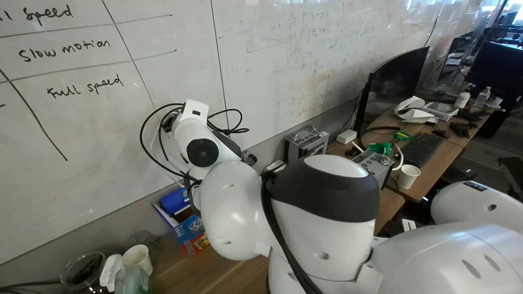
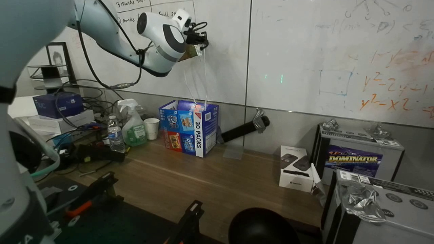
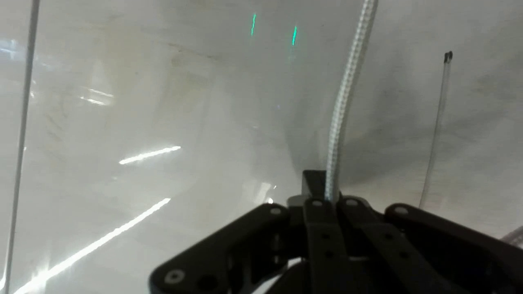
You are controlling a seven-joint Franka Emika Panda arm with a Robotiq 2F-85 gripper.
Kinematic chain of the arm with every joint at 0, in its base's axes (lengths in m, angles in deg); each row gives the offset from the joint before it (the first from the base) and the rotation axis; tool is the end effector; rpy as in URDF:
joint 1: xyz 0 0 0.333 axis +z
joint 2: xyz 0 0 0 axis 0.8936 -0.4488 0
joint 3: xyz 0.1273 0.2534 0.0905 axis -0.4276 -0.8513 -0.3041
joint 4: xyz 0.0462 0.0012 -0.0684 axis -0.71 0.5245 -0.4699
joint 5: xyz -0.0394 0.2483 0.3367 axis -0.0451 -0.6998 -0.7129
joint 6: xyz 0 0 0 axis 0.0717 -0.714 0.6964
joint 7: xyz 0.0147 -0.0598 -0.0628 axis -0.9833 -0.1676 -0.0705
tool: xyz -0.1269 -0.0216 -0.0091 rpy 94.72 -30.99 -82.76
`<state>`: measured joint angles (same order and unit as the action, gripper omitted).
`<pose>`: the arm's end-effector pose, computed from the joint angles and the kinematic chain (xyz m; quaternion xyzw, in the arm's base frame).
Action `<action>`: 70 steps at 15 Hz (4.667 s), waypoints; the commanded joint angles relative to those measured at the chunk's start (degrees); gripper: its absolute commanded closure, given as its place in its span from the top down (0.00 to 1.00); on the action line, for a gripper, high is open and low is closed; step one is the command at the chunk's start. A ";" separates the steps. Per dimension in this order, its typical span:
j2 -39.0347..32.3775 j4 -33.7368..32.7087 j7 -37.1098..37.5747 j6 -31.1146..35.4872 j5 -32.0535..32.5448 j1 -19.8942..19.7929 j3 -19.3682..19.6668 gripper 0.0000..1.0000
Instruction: Put the white strings inside the box.
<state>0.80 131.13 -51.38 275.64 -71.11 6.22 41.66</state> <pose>0.7147 0.2053 0.3351 0.7464 0.0338 0.6497 0.1400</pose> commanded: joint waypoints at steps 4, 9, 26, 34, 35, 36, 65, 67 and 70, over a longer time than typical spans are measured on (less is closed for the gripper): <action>12.19 4.68 -7.68 -3.93 3.11 2.26 -1.94 0.00; 19.30 3.91 -10.92 -9.70 5.83 1.28 -4.28 0.00; 27.35 8.97 -10.05 -22.98 18.78 4.22 -4.52 0.79; 45.84 14.20 -14.59 -37.67 30.49 4.74 -10.37 1.00; 47.93 14.31 -14.71 -40.15 32.07 3.68 -12.22 1.00; 50.13 14.29 -15.04 -42.38 33.40 1.98 -14.74 1.00; 50.13 15.32 -15.78 -65.40 32.65 -54.21 -76.74 1.00; 50.57 19.92 -17.24 -62.44 29.96 -55.15 -78.55 1.00; 49.09 24.56 -18.46 -55.13 28.84 -55.64 -79.82 1.00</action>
<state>48.56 149.89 -67.33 213.99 -40.17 -47.71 -36.25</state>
